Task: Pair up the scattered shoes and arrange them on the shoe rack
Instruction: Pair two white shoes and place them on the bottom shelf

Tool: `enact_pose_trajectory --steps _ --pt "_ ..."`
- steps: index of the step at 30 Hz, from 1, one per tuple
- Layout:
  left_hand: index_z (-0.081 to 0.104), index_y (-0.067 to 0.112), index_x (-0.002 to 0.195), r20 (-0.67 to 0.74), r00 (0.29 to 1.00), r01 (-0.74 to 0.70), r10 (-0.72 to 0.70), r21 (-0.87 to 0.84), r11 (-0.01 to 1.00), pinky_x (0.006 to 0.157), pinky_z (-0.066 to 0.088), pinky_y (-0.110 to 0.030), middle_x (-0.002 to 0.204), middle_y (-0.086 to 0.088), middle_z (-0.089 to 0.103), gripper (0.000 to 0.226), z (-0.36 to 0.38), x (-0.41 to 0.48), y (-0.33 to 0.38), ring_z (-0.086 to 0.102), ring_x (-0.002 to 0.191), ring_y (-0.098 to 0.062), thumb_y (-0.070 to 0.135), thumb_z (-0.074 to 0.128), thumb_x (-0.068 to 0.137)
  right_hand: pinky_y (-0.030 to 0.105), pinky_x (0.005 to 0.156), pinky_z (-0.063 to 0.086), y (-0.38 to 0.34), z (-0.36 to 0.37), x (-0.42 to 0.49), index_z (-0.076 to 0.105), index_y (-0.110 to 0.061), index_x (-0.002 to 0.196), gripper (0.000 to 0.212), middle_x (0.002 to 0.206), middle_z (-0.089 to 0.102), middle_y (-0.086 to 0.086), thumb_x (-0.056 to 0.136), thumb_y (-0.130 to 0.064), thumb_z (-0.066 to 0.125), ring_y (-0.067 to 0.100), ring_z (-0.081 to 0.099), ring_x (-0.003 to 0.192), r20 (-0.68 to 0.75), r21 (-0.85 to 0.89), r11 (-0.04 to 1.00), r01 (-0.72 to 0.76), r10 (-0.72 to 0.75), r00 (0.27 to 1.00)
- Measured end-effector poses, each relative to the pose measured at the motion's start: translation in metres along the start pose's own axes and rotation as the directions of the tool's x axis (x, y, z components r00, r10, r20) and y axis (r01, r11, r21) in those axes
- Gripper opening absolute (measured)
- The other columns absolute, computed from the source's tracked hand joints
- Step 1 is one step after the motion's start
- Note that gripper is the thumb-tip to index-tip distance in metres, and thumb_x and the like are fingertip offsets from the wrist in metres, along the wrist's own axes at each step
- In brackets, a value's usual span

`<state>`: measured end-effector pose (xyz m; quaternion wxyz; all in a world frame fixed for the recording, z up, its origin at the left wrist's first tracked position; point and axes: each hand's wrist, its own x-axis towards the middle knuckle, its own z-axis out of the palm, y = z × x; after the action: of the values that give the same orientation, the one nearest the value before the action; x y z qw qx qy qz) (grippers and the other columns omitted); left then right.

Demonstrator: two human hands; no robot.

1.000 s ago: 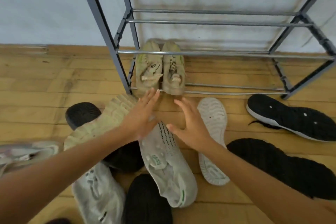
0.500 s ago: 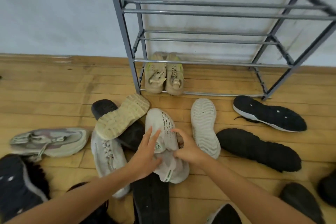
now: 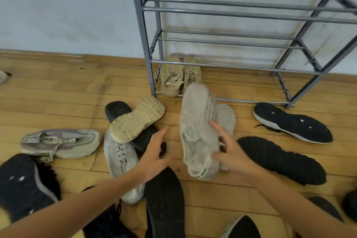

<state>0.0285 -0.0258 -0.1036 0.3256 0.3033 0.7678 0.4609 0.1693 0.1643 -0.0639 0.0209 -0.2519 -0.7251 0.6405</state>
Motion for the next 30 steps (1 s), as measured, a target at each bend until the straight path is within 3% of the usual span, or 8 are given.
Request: enact_pose_trajectory --steps 4,8,13,15,18,21,25,30 --pt "0.003 0.06 0.137 0.137 0.988 -0.092 0.072 0.148 0.985 0.117 0.021 -0.033 0.148 0.023 0.012 0.097 0.009 -0.002 0.007 0.013 0.142 -0.006 0.034 0.072 0.074 0.019 0.092 0.05 -0.004 -0.026 -0.014 0.034 -0.049 0.135 0.088 0.146 0.039 -0.015 0.08 0.015 0.059 0.005 0.047 0.126 -0.027 0.092 0.99 0.106 -0.104 0.994" --pt "-0.01 0.053 0.142 0.287 0.951 -0.226 0.119 0.374 0.9 0.108 0.017 -0.018 0.145 0.032 -0.001 0.104 0.014 -0.008 0.013 0.004 0.134 0.008 0.044 0.07 0.077 0.028 0.099 0.048 0.001 -0.038 -0.025 0.034 -0.045 0.139 0.089 0.135 0.044 -0.032 0.08 0.016 0.059 -0.001 0.05 0.124 -0.019 0.114 0.987 0.109 -0.108 0.994" --pt "-0.014 0.049 0.144 0.386 0.917 -0.31 0.097 0.539 0.784 0.111 0.003 -0.012 0.148 0.035 -0.02 0.104 -0.011 -0.034 -0.003 -0.018 0.13 0.021 0.051 0.067 0.078 0.024 0.092 0.052 0.01 -0.029 -0.033 0.035 -0.047 0.138 0.087 0.133 0.048 -0.022 0.08 0.012 0.062 -0.004 0.056 0.114 0.01 0.129 0.99 0.062 -0.064 0.998" --pt "-0.011 0.048 0.145 0.384 0.922 -0.294 0.045 0.623 0.724 0.111 -0.001 -0.016 0.146 0.034 -0.023 0.102 -0.031 -0.048 -0.016 -0.024 0.129 0.017 0.054 0.066 0.078 0.028 0.095 0.051 0.01 -0.023 -0.034 0.035 -0.049 0.135 0.086 0.136 0.046 -0.02 0.081 0.012 0.061 -0.001 0.055 0.116 0.023 0.112 0.992 0.062 -0.065 0.998" --pt "0.0 0.052 0.143 0.291 0.956 -0.22 0.027 0.654 0.724 0.117 0.015 -0.024 0.15 0.032 -0.016 0.095 -0.064 -0.058 -0.037 -0.011 0.143 0.005 0.055 0.066 0.075 0.036 0.099 0.048 0.008 -0.017 -0.034 0.036 -0.052 0.132 0.085 0.142 0.042 -0.016 0.081 0.013 0.06 0.007 0.051 0.121 0.038 0.088 0.994 0.07 -0.073 0.997" --pt "0.008 0.058 0.136 0.221 0.973 -0.209 0.073 0.69 0.693 0.106 0.026 -0.013 0.149 0.032 0.001 0.08 -0.078 -0.057 -0.046 0.015 0.141 0.003 0.052 0.062 0.079 0.038 0.101 0.048 0.01 -0.02 -0.034 0.036 -0.052 0.132 0.085 0.144 0.04 -0.013 0.082 0.013 0.06 0.01 0.05 0.123 0.021 0.076 0.995 0.062 -0.063 0.998" --pt "-0.003 0.064 0.134 0.283 0.95 -0.296 0.136 0.664 0.686 0.108 0.032 -0.023 0.148 0.027 0.01 0.081 -0.034 -0.017 -0.015 0.018 0.135 0.004 0.061 0.056 0.078 0.023 0.089 0.053 0.009 -0.056 -0.036 0.036 -0.048 0.133 0.085 0.145 0.041 -0.01 0.08 0.015 0.06 0.007 0.051 0.123 -0.029 0.052 0.997 0.048 -0.047 0.998" --pt "0.001 0.049 0.146 0.357 0.931 -0.112 -0.079 0.486 0.867 0.106 0.039 -0.037 0.149 -0.001 0.036 0.096 0.054 0.074 0.033 0.039 0.133 -0.02 0.057 0.065 0.076 0.015 0.083 0.051 0.015 -0.114 -0.042 0.031 -0.045 0.139 0.086 0.146 0.036 -0.019 0.08 0.009 0.064 -0.003 0.045 0.126 -0.106 -0.024 0.999 0.032 -0.034 0.994"
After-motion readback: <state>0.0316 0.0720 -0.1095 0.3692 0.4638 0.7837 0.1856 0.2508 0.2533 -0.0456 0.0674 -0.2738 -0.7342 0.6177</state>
